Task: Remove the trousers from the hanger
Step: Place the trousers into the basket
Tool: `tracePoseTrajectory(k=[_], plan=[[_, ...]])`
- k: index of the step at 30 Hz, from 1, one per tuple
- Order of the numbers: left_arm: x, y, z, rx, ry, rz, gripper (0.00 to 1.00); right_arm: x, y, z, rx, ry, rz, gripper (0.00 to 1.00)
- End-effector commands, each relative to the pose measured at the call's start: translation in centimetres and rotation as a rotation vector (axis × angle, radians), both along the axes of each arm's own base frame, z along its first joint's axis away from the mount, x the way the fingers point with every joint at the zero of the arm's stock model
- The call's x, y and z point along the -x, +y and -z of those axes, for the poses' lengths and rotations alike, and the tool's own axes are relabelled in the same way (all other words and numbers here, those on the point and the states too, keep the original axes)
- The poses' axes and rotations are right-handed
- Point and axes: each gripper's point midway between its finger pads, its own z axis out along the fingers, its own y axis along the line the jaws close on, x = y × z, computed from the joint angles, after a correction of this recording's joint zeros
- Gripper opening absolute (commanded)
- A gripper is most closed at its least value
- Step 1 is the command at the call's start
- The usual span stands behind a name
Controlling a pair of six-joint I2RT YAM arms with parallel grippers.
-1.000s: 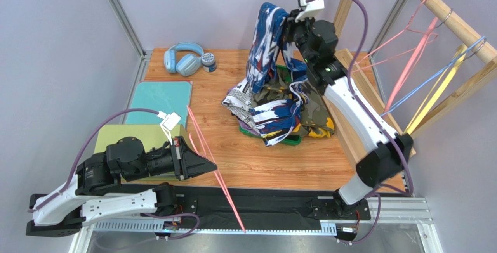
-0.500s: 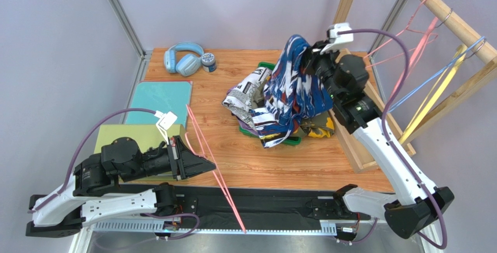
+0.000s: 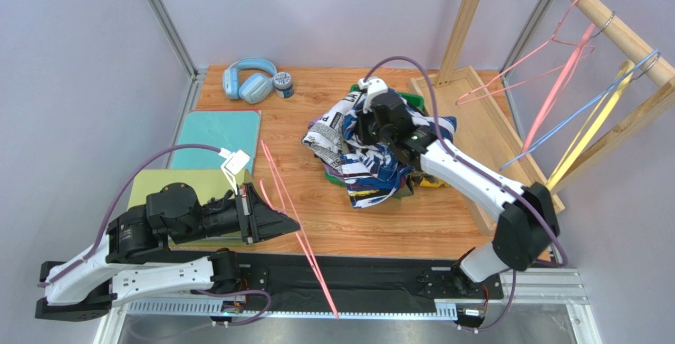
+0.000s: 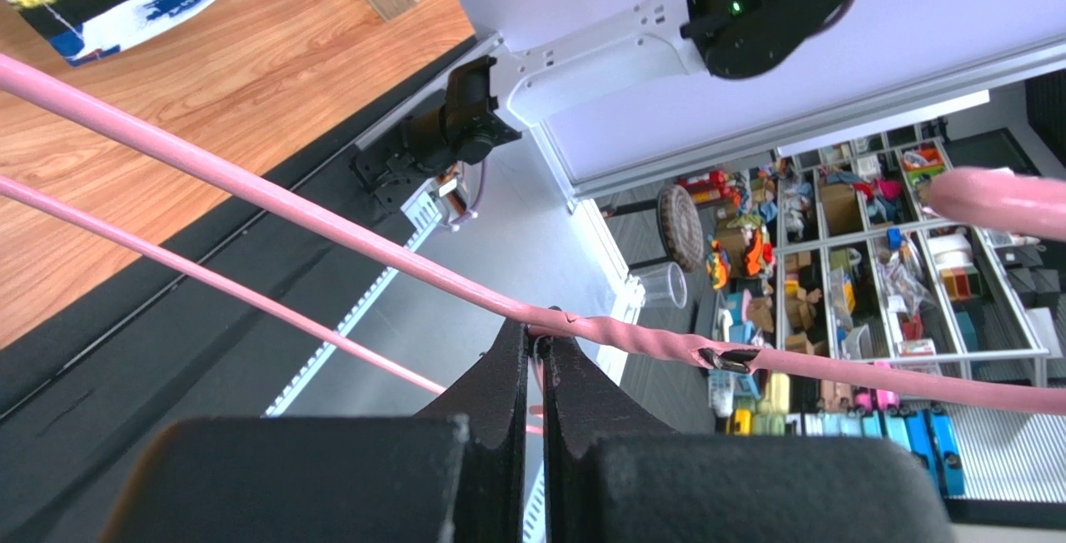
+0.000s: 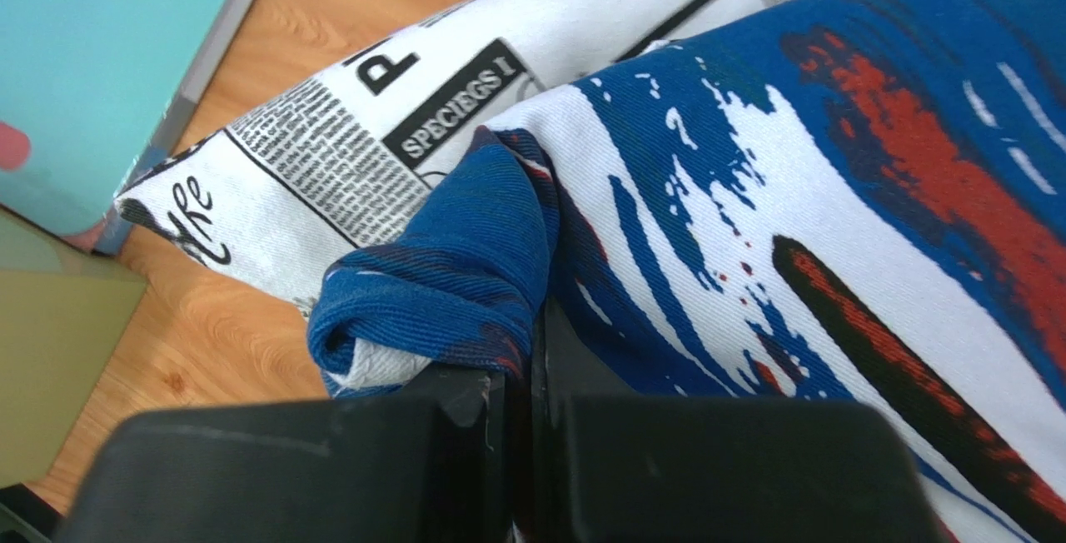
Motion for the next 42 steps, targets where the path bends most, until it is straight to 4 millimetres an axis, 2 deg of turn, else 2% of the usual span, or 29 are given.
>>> tracePoseTrajectory(k=[1, 2, 5, 7, 8, 9, 11, 12, 13, 15, 16, 18, 19, 20, 21, 22, 23, 24, 25, 26, 27, 29, 33, 35, 40, 42], plan=[[0.3, -0.2, -2.5, 0.067, -0.047, 0.027, 0.00, 1.6, 4.6, 0.5, 0.072, 0.068, -0.102, 0.01], [0.3, -0.2, -2.5, 0.068, -0.046, 0.027, 0.00, 0.8, 5.7, -0.6, 0.062, 0.055, -0.102, 0.01], [0.5, 0.2, -2.7, 0.081, -0.045, 0.028, 0.00, 0.0, 6.2, -0.6, 0.042, 0.087, -0.053, 0.01], [0.6, 0.6, -2.6, 0.091, -0.044, 0.026, 0.00, -0.1, 6.0, 1.5, 0.049, 0.135, -0.008, 0.02], [0.6, 0.7, -2.5, 0.092, -0.041, 0.024, 0.00, 0.0, 5.9, 2.8, 0.055, 0.161, 0.005, 0.02], [0.6, 0.8, -2.5, 0.094, -0.038, 0.017, 0.00, 0.8, 5.4, 6.2, 0.093, 0.223, 0.013, 0.02], [0.6, 1.2, -2.3, 0.099, -0.037, 0.012, 0.00, 1.4, 5.5, 9.8, 0.089, 0.289, 0.029, 0.06], [0.6, 1.3, -2.2, 0.100, -0.036, 0.009, 0.00, 2.0, 5.0, 12.1, 0.111, 0.339, 0.038, 0.08], [0.6, 1.4, -2.2, 0.101, -0.038, 0.008, 0.00, 2.6, 4.8, 15.2, 0.155, 0.406, 0.045, 0.10], [0.7, 1.4, -2.2, 0.100, -0.039, 0.012, 0.00, 3.1, 4.1, 17.5, 0.212, 0.455, 0.064, 0.13], [0.7, 1.4, -2.3, 0.101, -0.042, 0.014, 0.00, 3.3, 3.5, 18.3, 0.253, 0.481, 0.080, 0.18], [0.8, 1.4, -2.5, 0.105, -0.046, 0.021, 0.00, 3.2, 3.1, 17.5, 0.268, 0.470, 0.092, 0.23], [0.8, 1.4, -2.7, 0.108, -0.049, 0.019, 0.00, 2.8, 2.7, 16.6, 0.274, 0.449, 0.110, 0.29], [0.8, 1.4, -2.6, 0.106, -0.048, 0.021, 0.00, 2.6, 2.6, 14.6, 0.258, 0.410, 0.115, 0.33], [0.8, 1.4, -2.7, 0.109, -0.048, 0.019, 0.00, 2.3, 2.4, 13.4, 0.256, 0.384, 0.121, 0.39], [0.8, 1.4, -2.7, 0.110, -0.050, 0.019, 0.00, 2.0, 1.9, 11.8, 0.266, 0.360, 0.140, 0.49], [0.8, 1.4, -2.8, 0.113, -0.051, 0.019, 0.00, 1.9, 1.8, 9.7, 0.251, 0.329, 0.141, 0.54], [0.7, 1.3, -2.7, 0.111, -0.050, 0.018, 0.00, 2.2, 0.9, 8.7, 0.281, 0.319, 0.151, 0.65], [0.7, 1.2, -2.8, 0.118, -0.051, 0.019, 0.00, 2.3, 0.7, 7.6, 0.281, 0.301, 0.152, 0.71], [0.7, 1.0, -2.9, 0.117, -0.052, 0.024, 0.00, 2.4, 0.8, 5.2, 0.262, 0.261, 0.144, 0.75], [0.7, 0.9, -3.0, 0.118, -0.055, 0.026, 0.00, 2.8, 0.2, 4.5, 0.288, 0.249, 0.144, 0.82], [0.8, 0.5, -3.2, 0.114, -0.062, 0.039, 0.00, 3.2, 0.1, 2.4, 0.284, 0.217, 0.132, 0.85], [0.7, -0.4, -3.5, 0.104, -0.073, 0.056, 0.00, 4.8, -1.6, -1.0, 0.294, 0.175, 0.136, 0.91], [0.7, -0.7, -3.6, 0.102, -0.075, 0.061, 0.00, 5.3, -2.2, -2.2, 0.293, 0.155, 0.142, 0.93], [0.7, -0.9, -4.0, 0.100, -0.081, 0.066, 0.00, 6.7, -5.2, -6.8, 0.284, 0.058, 0.204, 0.98], [0.6, -0.9, -4.2, 0.102, -0.086, 0.065, 0.00, 7.3, -6.2, -7.8, 0.303, 0.038, 0.220, 1.00]])
